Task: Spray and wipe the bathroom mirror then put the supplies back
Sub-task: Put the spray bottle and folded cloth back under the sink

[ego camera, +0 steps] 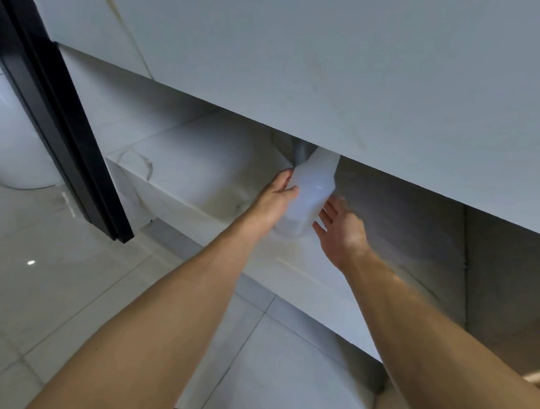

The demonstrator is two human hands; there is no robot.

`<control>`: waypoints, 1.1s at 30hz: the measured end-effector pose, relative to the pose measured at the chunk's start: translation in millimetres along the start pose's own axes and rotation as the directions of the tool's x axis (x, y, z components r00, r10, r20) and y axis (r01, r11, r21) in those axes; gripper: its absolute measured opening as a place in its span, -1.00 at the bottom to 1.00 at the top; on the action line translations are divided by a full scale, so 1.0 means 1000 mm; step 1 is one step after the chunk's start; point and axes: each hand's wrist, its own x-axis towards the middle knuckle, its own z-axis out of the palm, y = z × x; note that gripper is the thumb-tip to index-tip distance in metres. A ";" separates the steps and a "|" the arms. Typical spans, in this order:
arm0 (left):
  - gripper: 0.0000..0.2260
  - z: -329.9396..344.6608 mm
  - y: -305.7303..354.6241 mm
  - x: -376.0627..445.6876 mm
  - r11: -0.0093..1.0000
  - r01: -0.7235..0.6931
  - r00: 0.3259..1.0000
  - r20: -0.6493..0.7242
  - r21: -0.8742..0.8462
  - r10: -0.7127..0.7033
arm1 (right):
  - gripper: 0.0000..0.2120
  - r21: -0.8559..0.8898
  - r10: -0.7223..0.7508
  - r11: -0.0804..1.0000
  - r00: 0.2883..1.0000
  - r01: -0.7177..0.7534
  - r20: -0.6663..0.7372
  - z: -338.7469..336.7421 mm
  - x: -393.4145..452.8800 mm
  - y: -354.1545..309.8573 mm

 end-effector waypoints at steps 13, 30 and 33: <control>-0.59 0.009 -0.009 0.019 0.958 0.125 0.991 -0.004 -0.258 -0.130 | -0.59 -0.002 -0.087 0.996 0.989 0.088 -0.117 -0.008 -0.016 0.009; -0.36 -0.003 0.003 -0.010 0.908 0.186 0.980 0.139 -0.375 -0.143 | -0.34 0.087 0.048 0.995 0.998 -0.051 0.028 -0.011 -0.020 -0.005; -0.36 -0.005 0.004 -0.009 0.915 0.200 0.973 0.178 -0.350 -0.145 | -0.34 0.091 0.054 0.994 0.998 -0.056 0.025 -0.011 -0.021 -0.007</control>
